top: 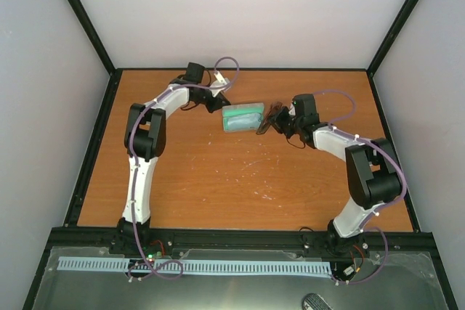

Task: Organize the sunglasses
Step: Place the sunglasses in the sunglasses case.

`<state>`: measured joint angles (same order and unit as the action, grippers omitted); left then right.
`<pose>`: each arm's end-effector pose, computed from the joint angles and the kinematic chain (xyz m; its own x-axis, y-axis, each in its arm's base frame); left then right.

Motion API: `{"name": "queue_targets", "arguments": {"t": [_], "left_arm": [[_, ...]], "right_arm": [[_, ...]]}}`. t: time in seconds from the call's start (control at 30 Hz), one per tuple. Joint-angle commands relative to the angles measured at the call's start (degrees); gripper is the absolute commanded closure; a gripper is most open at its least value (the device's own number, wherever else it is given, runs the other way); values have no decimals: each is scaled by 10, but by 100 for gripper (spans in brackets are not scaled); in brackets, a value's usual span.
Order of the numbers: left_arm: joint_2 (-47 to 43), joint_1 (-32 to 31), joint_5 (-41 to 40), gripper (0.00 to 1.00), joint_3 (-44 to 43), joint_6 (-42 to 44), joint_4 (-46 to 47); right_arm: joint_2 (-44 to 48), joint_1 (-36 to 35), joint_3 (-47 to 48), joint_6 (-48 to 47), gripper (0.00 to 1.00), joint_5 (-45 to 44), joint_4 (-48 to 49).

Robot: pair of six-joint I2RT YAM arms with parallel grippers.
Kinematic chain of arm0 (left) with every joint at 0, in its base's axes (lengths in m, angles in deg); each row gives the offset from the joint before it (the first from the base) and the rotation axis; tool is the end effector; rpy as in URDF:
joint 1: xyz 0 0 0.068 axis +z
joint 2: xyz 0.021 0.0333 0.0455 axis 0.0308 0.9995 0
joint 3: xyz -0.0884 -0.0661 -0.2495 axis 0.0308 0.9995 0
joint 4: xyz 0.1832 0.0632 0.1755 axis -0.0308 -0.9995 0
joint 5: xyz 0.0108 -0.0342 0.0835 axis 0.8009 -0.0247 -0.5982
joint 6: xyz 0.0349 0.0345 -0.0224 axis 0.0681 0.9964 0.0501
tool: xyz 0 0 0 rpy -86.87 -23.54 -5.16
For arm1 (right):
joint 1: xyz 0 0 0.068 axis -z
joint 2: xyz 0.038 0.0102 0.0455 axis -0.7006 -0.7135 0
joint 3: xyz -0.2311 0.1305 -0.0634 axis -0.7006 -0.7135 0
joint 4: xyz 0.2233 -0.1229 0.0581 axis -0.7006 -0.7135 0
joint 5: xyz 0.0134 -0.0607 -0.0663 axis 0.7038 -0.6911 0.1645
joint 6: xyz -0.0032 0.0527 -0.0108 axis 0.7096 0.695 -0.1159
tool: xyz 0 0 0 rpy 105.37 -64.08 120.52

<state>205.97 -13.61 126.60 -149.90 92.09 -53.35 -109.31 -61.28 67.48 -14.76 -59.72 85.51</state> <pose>0.4855 -0.1573 0.1636 -0.3926 0.5245 -0.7555 0.8881 0.4298 -0.1631 0.3327 0.1152 0.1921 -0.7827 0.5902 -0.1975 0.2072 0.5463 0.8116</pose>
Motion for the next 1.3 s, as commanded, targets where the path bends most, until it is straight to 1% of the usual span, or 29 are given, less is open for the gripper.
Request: {"name": "queue_targets", "arguments": {"t": [0.0,0.13,0.2,0.43,0.63,1.0,1.27], "left_arm": [[7,-13,26,95,-4,-14,-7],[-1,-15,33,95,18,-25,-3],[-11,-17,44,95,35,-35,-4],[-38,-22,53,95,82,-56,17],[-45,-22,48,95,90,-58,21],[-49,-22,57,95,97,-71,31],[-50,-22,64,95,106,-77,40]], "right_arm": [[-26,-13,39,-5,97,-2,10],[-57,-18,51,1,97,15,31],[-91,-26,76,-10,97,38,26],[-146,-38,118,-18,97,71,30],[-182,-39,151,-28,97,85,22],[-227,-40,158,3,97,82,60],[-246,-43,147,42,97,87,121]]}}
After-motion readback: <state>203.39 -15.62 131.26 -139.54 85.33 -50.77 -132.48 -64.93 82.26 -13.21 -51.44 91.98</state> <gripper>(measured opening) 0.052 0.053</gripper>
